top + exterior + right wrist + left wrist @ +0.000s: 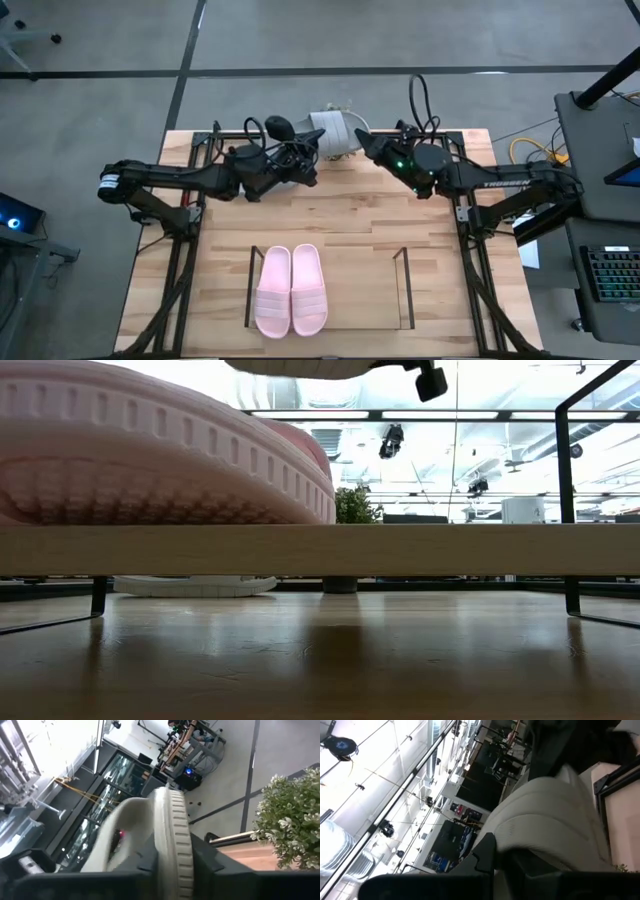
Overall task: Pick and place slides into the shelf
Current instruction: Put the top gray slide on the shelf
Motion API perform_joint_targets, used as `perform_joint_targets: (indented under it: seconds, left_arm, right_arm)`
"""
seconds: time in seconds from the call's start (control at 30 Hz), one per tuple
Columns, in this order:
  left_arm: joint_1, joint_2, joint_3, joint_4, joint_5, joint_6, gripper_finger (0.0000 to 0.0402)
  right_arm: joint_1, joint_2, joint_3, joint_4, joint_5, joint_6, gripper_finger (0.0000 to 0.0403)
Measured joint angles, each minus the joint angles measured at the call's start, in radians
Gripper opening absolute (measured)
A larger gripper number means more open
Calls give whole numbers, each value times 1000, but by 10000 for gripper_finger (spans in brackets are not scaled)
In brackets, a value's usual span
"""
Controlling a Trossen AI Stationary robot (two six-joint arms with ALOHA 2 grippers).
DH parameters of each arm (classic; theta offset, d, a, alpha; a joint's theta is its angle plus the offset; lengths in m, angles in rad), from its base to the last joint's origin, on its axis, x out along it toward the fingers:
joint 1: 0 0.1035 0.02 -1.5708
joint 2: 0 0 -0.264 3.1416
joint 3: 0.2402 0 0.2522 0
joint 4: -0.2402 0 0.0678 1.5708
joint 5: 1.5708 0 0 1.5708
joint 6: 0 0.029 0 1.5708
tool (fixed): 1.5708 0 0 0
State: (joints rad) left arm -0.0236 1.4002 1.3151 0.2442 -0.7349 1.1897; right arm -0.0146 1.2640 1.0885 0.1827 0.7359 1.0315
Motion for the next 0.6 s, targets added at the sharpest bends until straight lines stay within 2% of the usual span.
perform_joint_targets:
  seconds: [0.07, 0.37, 0.6]
  left_arm:
    - [-4, 0, 0, 0, 1, 3, 0]
    - [-9, -2, 0, 0, -1, -10, 1]
    - [-9, -5, -2, 0, 1, -93, 39]
  right_arm:
    - [-1, 0, 0, -2, -11, -15, 34]
    - [0, 0, 0, -17, -6, -18, 34]
    - [1, 0, 0, -18, 15, -36, 34]
